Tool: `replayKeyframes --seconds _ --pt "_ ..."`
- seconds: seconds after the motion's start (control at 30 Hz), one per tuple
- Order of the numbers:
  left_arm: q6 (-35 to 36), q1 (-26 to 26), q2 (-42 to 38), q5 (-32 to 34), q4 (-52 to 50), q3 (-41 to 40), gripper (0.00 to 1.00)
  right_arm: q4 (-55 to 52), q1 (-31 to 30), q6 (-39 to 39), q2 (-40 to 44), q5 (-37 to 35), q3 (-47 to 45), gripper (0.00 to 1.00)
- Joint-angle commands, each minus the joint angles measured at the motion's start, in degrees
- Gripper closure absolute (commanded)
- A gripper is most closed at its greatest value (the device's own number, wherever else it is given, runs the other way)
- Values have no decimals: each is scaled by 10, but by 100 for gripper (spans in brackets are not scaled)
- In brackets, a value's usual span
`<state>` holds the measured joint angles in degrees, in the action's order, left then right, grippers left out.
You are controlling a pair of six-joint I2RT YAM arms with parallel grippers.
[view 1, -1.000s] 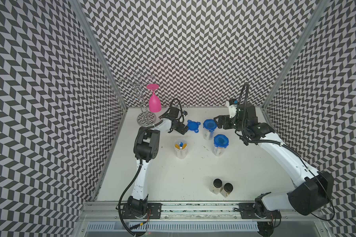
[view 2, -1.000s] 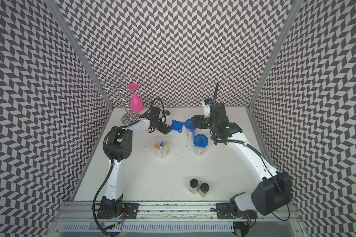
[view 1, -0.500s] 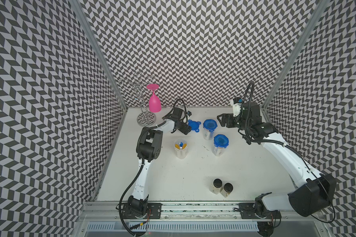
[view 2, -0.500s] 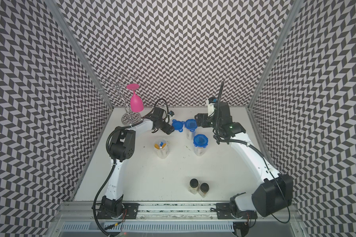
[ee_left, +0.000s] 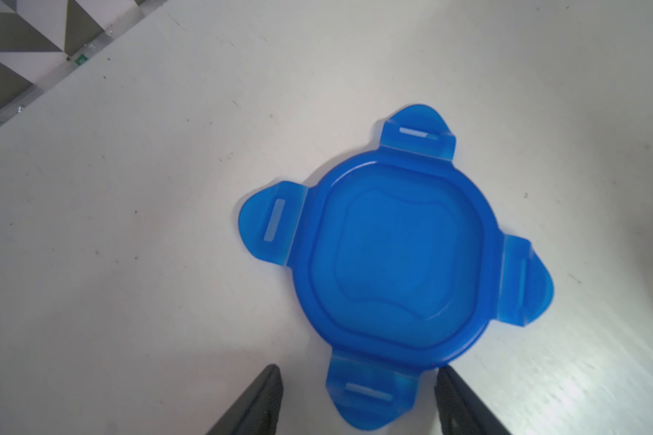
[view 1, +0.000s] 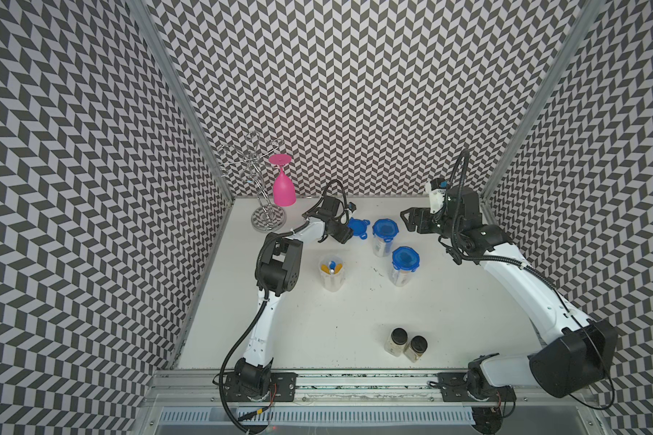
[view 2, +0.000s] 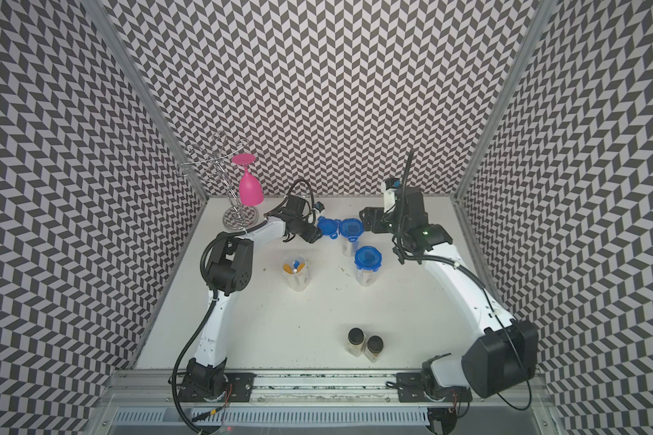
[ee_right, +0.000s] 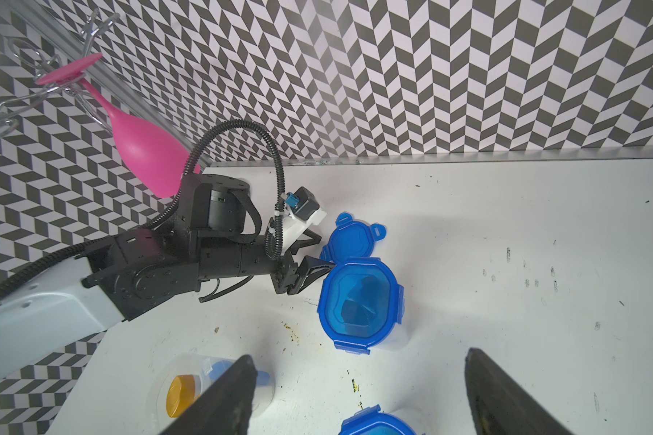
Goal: Pack away toiletry kits
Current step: Pick up the lid from the center of the board.
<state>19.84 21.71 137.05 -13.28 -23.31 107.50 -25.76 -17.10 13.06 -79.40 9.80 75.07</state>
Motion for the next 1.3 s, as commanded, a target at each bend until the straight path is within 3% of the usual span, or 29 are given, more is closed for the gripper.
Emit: replayKeyframes --seconds 0.0,0.33,0.5,0.93,1.13,1.27 --pt "8 5 25 11 -38 5 36 5 7 -2 21 -12 16 15" --pt "5 6 23 14 -39 0 50 1 11 -4 19 -22 27 15" --pt "6 6 19 11 -37 -6 64 -3 13 -7 21 -31 31 15" --pt "-7 5 -6 17 -20 -37 76 -1 15 -6 23 -30 28 16" --pt "-33 4 -37 71 -14 -35 90 2 15 -4 22 -26 27 16" --pt "-42 2 -70 82 -22 -28 91 5 15 -2 25 -20 19 16"
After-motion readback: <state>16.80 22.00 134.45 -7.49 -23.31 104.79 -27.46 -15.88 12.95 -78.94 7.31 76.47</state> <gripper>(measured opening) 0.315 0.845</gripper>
